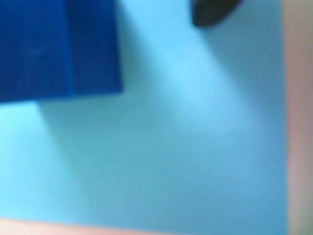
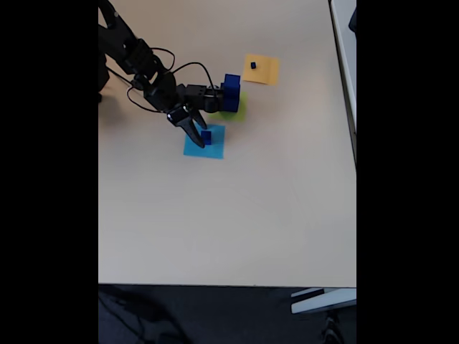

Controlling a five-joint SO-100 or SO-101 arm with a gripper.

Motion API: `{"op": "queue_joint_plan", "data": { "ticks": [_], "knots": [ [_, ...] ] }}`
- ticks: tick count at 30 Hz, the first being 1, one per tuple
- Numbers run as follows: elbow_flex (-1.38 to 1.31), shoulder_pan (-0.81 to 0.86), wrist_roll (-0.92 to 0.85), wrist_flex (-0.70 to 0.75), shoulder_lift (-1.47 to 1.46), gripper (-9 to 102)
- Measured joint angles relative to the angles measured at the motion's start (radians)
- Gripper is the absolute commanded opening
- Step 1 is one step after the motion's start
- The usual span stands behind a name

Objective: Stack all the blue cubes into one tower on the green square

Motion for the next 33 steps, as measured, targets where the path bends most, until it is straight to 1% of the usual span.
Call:
{"op": "queue_joint_plan", "data": {
  "ticks": [9, 15, 23, 26, 33],
  "knots": [
    [0.000, 0.000, 0.000, 0.000, 0.000, 4],
    [0.000, 0.002, 0.000, 0.000, 0.000, 0],
    [0.006, 0.000, -0.012, 0.009, 0.021, 0],
    [0.008, -0.002, -0.026, 0.060, 0.066, 0],
    [-0.029, -0.002, -0.063, 0.296, 0.224, 0]
  ]
}}
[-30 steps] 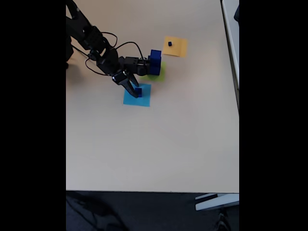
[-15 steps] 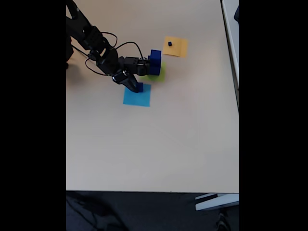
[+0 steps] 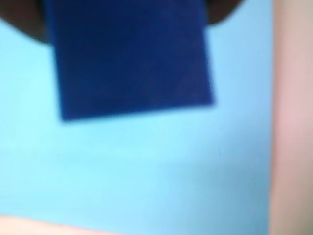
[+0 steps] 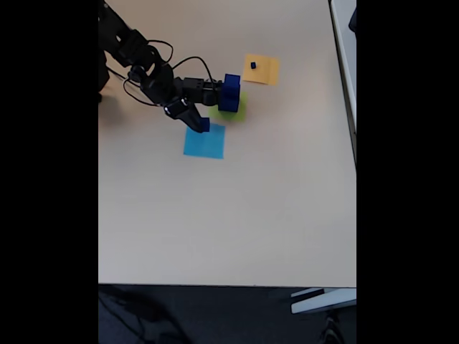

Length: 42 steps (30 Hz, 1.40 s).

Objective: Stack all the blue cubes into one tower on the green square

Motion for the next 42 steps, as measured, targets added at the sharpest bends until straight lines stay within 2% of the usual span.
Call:
{"op": "queue_joint_plan", "data": {
  "ticks": [10, 18, 22, 28, 36, 42],
  "knots": [
    [-0.146, 0.000, -0.012, 0.281, 0.149, 0],
    [-0.365, -0.037, 0.011, 0.526, 0.199, 0],
    [-0.495, -0.072, 0.052, 0.594, 0.187, 0],
    [-0.611, -0.137, 0.138, 0.607, 0.127, 0],
    [-0.620, -0.218, 0.281, 0.607, 0.071, 0],
    [-0.621, -0.249, 0.321, 0.563, 0.012, 0]
  ]
}}
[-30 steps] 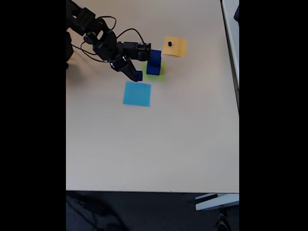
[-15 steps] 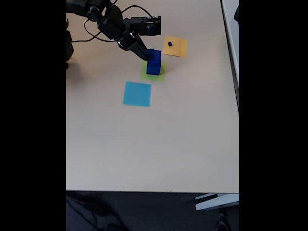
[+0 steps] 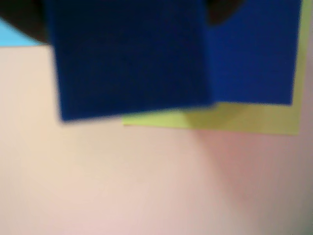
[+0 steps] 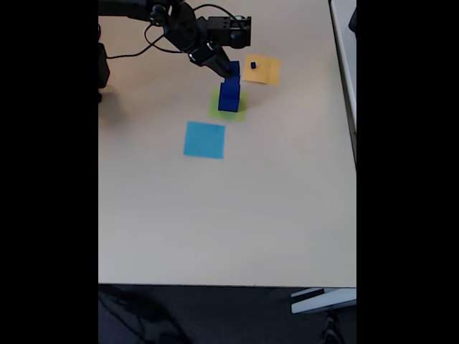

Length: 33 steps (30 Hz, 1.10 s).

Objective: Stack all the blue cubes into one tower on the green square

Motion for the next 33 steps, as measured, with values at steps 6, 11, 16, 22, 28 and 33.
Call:
{"op": "queue_joint_plan", "data": {
  "ticks": [6, 11, 16, 22, 28, 33],
  "knots": [
    [0.000, -0.011, 0.032, -0.049, -0.017, 0],
    [0.034, -0.037, 0.067, -0.072, -0.017, 0],
    [0.103, -0.067, 0.098, -0.115, -0.017, 0],
    [0.123, -0.067, 0.098, -0.166, -0.017, 0],
    [0.167, -0.069, 0.098, -0.183, -0.017, 0],
    [0.213, -0.069, 0.098, -0.216, -0.017, 0]
  ]
}}
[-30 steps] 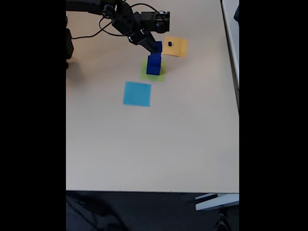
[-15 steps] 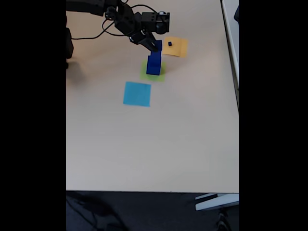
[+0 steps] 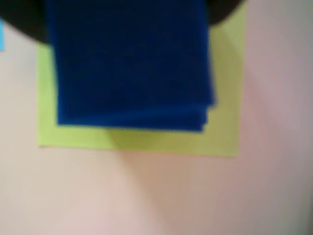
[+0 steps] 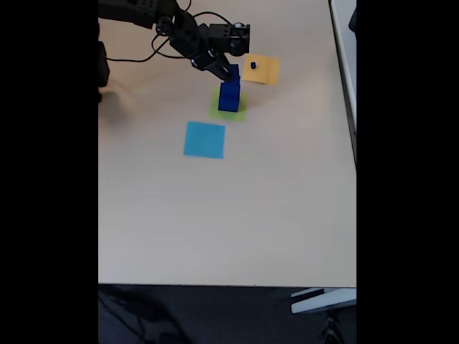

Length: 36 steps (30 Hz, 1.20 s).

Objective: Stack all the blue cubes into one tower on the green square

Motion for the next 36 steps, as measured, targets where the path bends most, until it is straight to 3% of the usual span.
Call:
{"op": "queue_joint_plan", "data": {
  "ticks": [36],
  "knots": [
    [0.029, 0.009, 0.000, -0.052, -0.008, 3]
  ]
}}
